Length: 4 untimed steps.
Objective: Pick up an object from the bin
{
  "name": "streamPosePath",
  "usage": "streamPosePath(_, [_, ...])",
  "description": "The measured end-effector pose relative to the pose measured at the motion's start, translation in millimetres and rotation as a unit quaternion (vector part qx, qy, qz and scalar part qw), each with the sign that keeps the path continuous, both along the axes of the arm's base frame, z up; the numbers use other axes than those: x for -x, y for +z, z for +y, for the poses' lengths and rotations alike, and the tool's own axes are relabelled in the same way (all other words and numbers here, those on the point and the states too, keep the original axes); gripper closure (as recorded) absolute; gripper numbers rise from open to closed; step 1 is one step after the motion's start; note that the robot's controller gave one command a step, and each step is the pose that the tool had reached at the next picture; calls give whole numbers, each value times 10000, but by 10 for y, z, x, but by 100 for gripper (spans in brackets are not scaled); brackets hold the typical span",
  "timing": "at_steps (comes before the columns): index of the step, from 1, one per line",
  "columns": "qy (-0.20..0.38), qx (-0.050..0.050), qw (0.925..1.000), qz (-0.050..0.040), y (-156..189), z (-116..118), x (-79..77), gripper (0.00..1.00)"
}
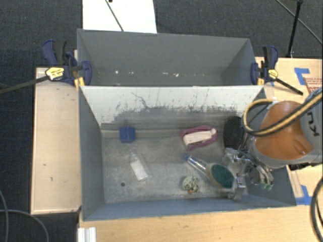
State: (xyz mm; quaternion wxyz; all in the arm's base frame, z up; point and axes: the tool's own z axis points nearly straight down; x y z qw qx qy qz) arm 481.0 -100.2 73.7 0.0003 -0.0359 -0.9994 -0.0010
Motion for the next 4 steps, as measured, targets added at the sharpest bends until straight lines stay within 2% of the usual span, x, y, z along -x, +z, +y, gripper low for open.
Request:
streamPosePath(1, [1337,11,9910,-40,652,325,-189,0])
streamPosePath(2, [1056,-1,9944,18,-33,337,-151,0])
streamPosePath(3, [1090,11,9940,-14,1,333,-171,100])
streamPosePath(4, [1002,23,9949,-59,1669,336,-256,100])
